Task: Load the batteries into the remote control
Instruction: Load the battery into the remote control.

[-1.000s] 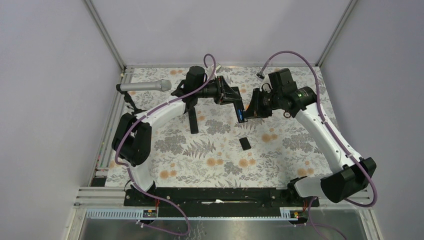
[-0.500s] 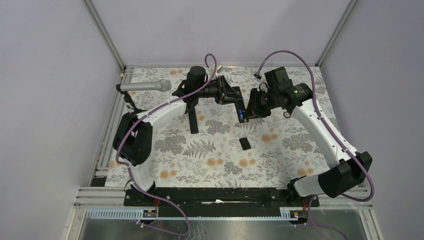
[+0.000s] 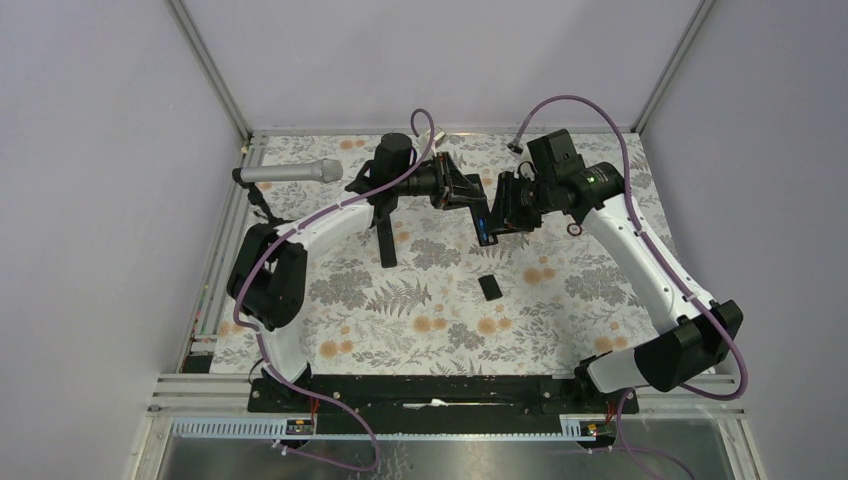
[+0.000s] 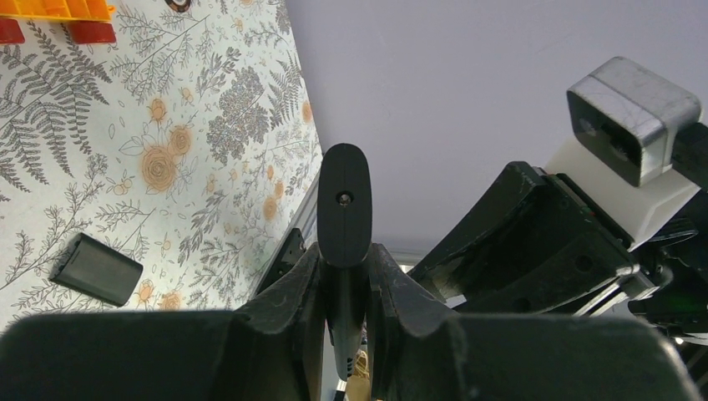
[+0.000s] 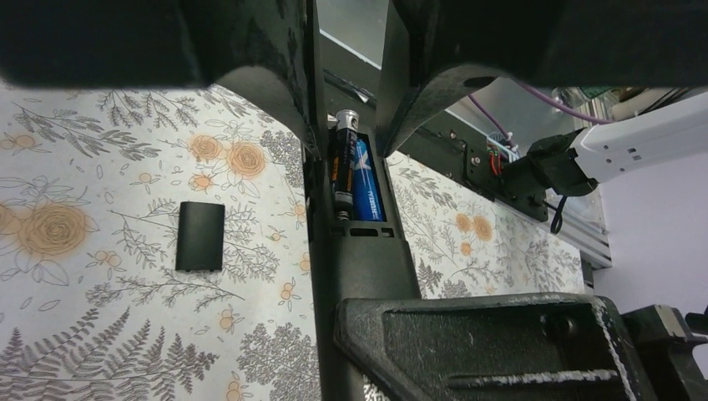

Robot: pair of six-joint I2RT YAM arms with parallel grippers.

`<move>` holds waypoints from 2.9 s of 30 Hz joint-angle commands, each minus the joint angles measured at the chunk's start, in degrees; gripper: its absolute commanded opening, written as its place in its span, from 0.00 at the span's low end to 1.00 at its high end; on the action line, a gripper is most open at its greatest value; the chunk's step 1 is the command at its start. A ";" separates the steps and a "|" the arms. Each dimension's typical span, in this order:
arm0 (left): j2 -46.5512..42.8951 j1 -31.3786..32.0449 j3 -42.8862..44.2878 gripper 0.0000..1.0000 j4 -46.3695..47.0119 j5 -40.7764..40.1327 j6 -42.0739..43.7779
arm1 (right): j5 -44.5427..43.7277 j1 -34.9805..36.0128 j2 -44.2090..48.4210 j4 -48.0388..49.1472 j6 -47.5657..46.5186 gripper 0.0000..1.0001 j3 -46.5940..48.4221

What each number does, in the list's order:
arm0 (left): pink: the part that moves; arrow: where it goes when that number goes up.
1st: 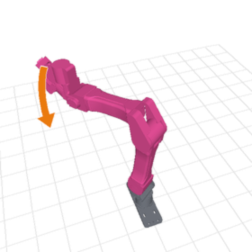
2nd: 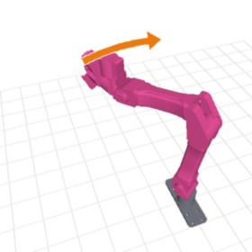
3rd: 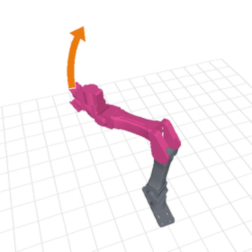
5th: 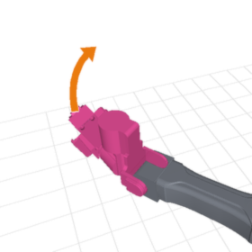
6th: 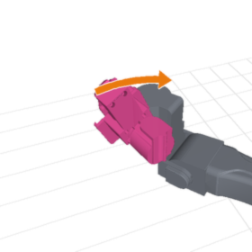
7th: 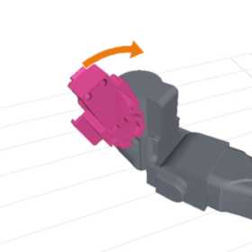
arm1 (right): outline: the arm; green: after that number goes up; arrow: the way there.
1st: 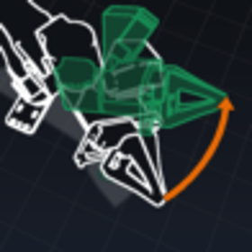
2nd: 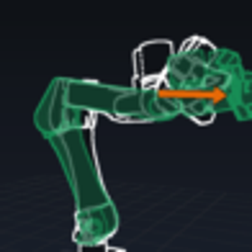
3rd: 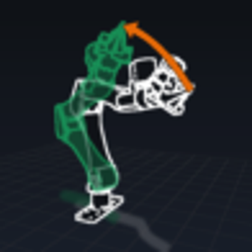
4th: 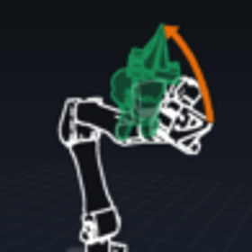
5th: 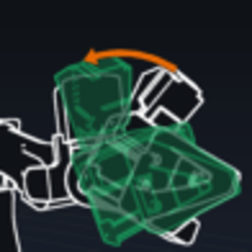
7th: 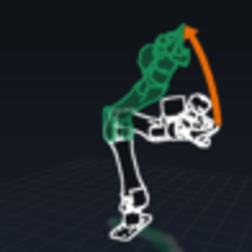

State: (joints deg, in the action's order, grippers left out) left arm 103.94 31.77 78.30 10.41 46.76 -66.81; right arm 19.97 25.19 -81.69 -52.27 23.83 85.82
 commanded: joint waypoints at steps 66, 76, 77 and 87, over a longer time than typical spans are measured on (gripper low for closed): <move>-9.94 -4.86 -9.05 0.00 32.11 -8.45 -41.79 | -5.23 -0.26 24.66 59.39 48.14 0.56 -31.24; -11.66 -4.79 -8.34 0.00 30.16 -7.46 -39.98 | -3.11 -0.28 22.37 59.04 50.53 0.49 -31.34; -11.78 -4.71 -8.34 0.00 30.25 -7.32 -40.06 | -2.82 -0.31 22.08 59.04 50.86 0.48 -31.36; -12.76 -4.74 -8.16 0.00 30.74 -6.70 -39.40 | -2.04 -0.40 20.91 59.04 52.01 0.25 -31.72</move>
State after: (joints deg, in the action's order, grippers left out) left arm 96.03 26.85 68.77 35.81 39.40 -105.25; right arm 17.56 25.08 -59.70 7.68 75.88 53.63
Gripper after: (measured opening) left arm 0.196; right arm 0.285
